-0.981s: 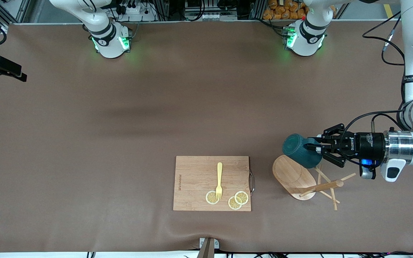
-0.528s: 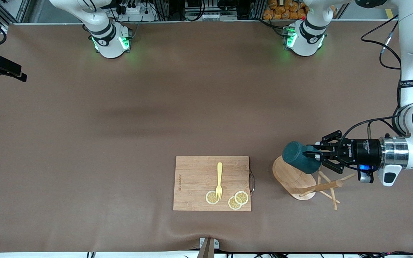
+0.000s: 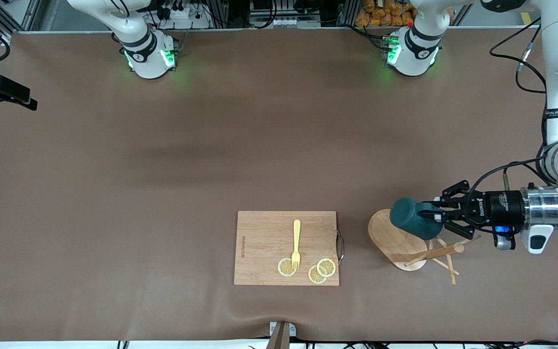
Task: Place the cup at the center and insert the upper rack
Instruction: 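Lower the mug so a tree peg enters it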
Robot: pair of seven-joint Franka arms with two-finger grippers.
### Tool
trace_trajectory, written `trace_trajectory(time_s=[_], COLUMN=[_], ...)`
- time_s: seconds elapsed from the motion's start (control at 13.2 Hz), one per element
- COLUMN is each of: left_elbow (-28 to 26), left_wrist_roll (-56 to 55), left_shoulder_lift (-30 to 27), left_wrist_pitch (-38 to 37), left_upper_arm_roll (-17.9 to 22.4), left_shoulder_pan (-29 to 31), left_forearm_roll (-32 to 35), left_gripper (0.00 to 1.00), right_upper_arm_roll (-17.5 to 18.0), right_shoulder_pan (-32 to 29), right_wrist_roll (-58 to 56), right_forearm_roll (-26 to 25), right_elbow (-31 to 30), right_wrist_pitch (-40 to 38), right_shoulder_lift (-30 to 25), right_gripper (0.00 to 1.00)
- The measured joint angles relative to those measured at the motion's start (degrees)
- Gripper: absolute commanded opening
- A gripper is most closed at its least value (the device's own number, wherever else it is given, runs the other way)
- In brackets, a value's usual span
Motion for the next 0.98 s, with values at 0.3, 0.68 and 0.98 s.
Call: trace_trajectory(time_s=[0.3,0.68,0.98], left_elbow=[0.0,0.0,0.0], left_wrist_roll=[0.0,0.66,2.03], left_shoulder_lift=[0.24,1.25,2.13], left_wrist_pitch=[0.9,3.01,3.86], left_upper_arm_roll=[0.63,0.63,0.64], left_shoulder_pan=[-0.03,-0.26,-0.26], left_forearm_roll=[0.0,0.0,0.0], left_gripper=[0.0,0.0,0.0], right_upper_arm_roll=[0.15,0.29,0.3], right_shoulder_pan=[-0.04,-0.08,-0.09], right_wrist_roll=[0.0,0.01,0.02], right_forearm_roll=[0.0,0.0,0.0], right_elbow=[0.0,0.0,0.0], right_wrist_pitch=[-0.02,-0.03,-0.03], right_shoulder_lift=[0.0,0.0,0.0], right_gripper=[1.0,1.0,1.0])
